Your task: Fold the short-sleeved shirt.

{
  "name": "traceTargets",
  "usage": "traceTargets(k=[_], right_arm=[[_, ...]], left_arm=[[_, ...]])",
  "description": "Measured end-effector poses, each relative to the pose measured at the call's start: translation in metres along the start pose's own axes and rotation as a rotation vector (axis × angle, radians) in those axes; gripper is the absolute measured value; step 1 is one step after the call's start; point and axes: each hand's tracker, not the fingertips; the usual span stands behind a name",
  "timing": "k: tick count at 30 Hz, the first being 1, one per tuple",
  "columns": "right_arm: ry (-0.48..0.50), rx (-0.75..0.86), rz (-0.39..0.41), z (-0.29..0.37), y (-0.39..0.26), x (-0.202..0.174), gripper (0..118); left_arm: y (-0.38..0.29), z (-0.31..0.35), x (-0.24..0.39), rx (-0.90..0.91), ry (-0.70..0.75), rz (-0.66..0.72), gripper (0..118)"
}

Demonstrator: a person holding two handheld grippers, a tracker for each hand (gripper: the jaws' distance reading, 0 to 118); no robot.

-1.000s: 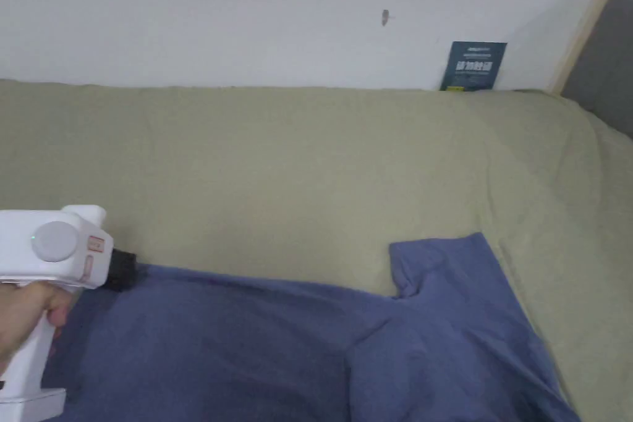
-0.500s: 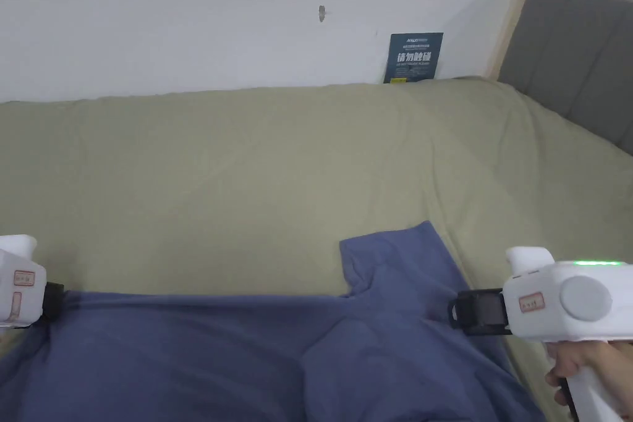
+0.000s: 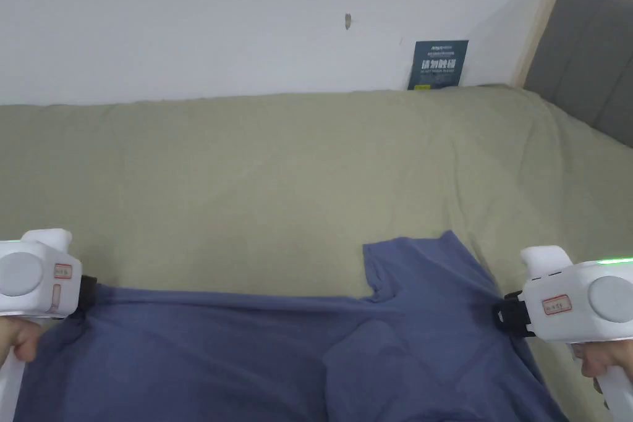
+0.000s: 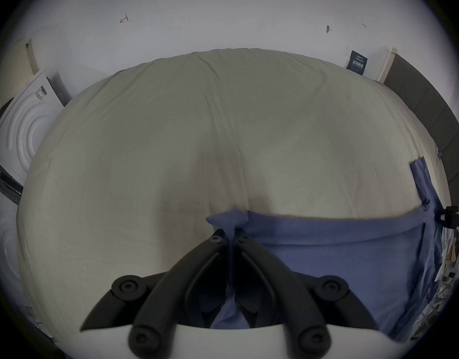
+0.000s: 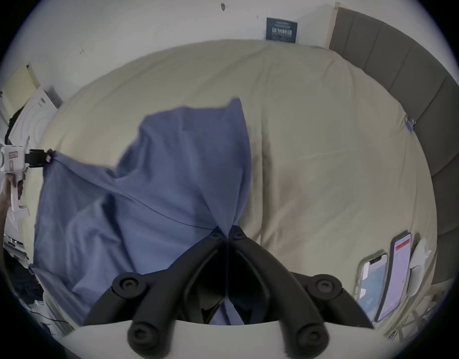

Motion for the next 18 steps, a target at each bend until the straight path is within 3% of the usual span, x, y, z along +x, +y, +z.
traceTargets(k=[9,18], right_arm=[[0.074,0.198,0.008,0.122,0.038,-0.004,1],[0.101,0.456,0.067,0.274,0.062,-0.039,1]], left_arm=[[-0.014,0.150,-0.037,0.169,0.024,0.076,0],[-0.016,0.337,-0.070,0.436,0.082,0.136,0]])
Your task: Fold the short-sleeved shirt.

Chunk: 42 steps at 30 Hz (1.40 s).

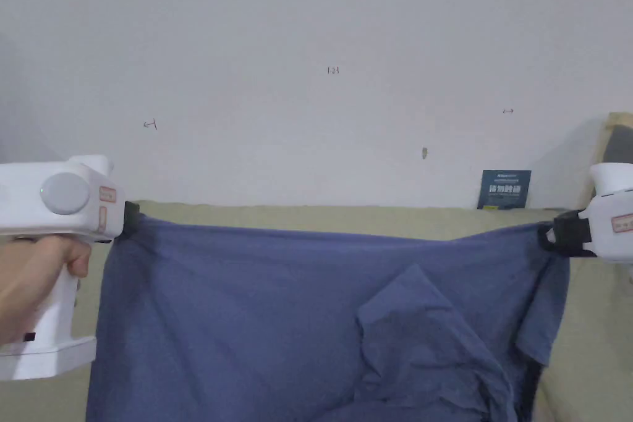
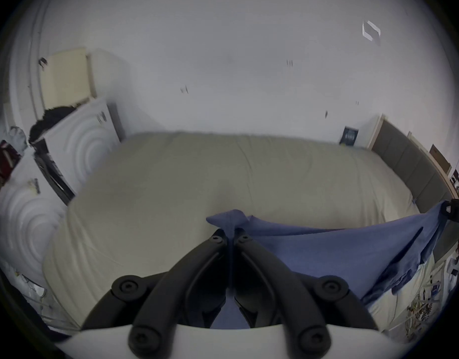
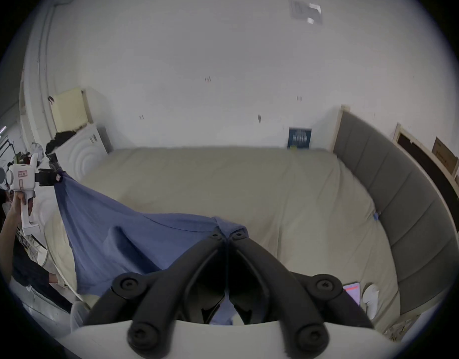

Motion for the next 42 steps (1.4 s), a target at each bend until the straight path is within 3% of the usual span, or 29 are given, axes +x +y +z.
traceTargets(k=[8,15,27,42], right_arm=[[-0.009,0.134,0.057,0.066,0.061,-0.031,1],[-0.050,0.177,0.065,0.085,0.087,-0.045,1],[-0.096,0.179,0.038,0.038,0.132,-0.048,1],[-0.171,0.201,0.148,-0.064,0.251,-0.041,1]], left_arm=[[0.039,0.087,-0.018,0.139,0.027,0.028,1],[0.060,0.113,-0.016,0.215,0.052,0.059,0],[0.095,0.076,-0.002,0.194,0.101,0.032,1],[0.176,-0.026,0.041,0.217,0.182,0.031,1]])
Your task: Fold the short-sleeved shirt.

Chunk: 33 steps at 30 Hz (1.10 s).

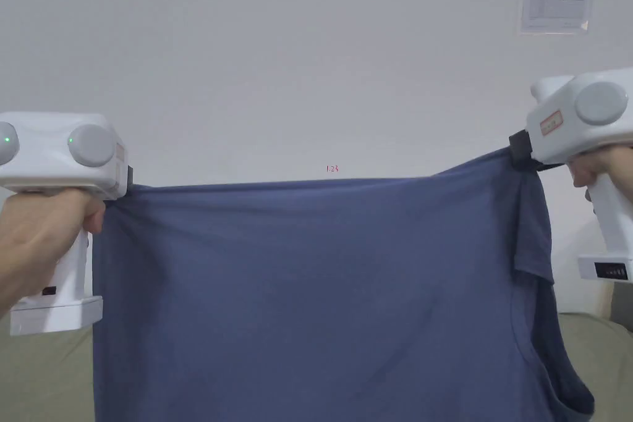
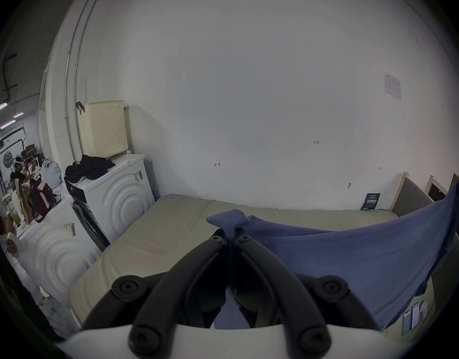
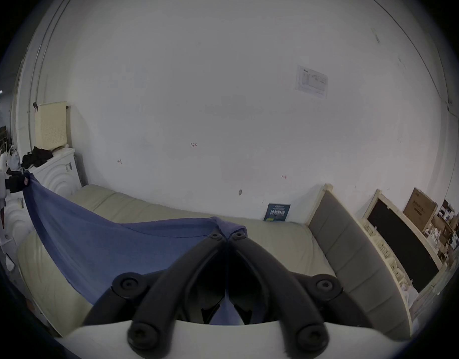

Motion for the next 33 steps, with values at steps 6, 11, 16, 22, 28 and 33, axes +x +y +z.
traceTargets(k=[6,11,16,22,28,33], right_arm=[[-0.046,0.037,0.028,-0.055,0.041,0.000,1],[-0.040,0.069,-0.047,-0.096,0.048,0.000,1],[-0.058,0.012,-0.018,-0.152,0.017,-0.004,1],[-0.040,-0.105,0.005,-0.218,-0.072,-0.011,1],[0.002,-0.182,-0.039,-0.219,-0.193,-0.018,1],[0.038,-0.279,-0.091,-0.172,-0.280,-0.019,1]], left_arm=[[0.024,-0.046,0.034,0.045,0.040,0.000,1],[0.032,-0.096,0.059,0.046,0.075,-0.001,1],[0.007,-0.146,0.079,0.027,0.079,-0.022,0],[-0.068,-0.207,0.094,-0.077,0.090,-0.128,0],[-0.183,-0.225,0.085,-0.211,0.031,-0.122,1],[-0.255,-0.191,0.070,-0.276,0.011,-0.152,1]])
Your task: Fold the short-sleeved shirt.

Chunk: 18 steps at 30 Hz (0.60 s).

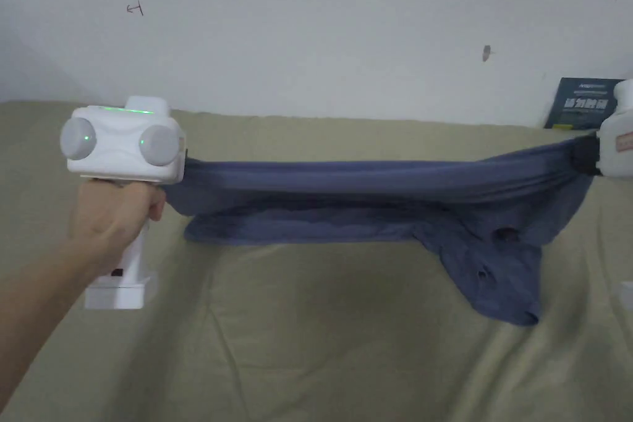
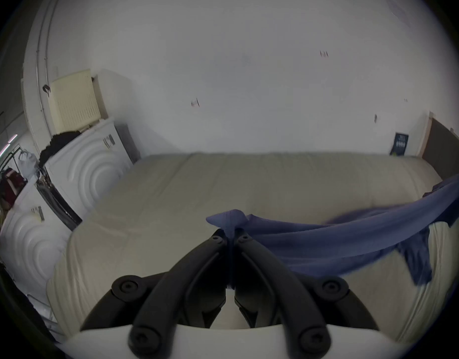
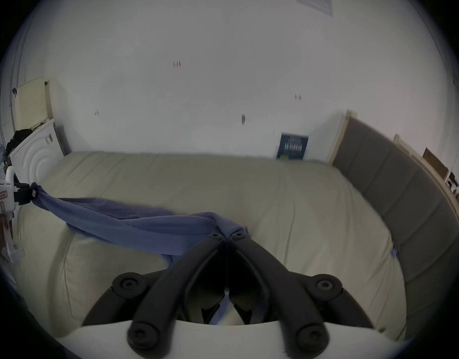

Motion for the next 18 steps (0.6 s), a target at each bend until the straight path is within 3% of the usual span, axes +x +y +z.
traceTargets(k=[4,12,18], right_arm=[[0.045,-0.048,-0.094,0.033,-0.065,0.014,1],[0.090,-0.108,-0.113,0.142,-0.191,0.016,1],[0.087,-0.128,-0.123,0.210,-0.263,0.007,1]], left_arm=[[-0.048,0.036,-0.015,-0.042,-0.035,0.027,1],[-0.146,0.124,-0.047,-0.110,-0.075,-0.003,1],[-0.222,0.181,-0.076,-0.142,-0.083,0.062,1]])
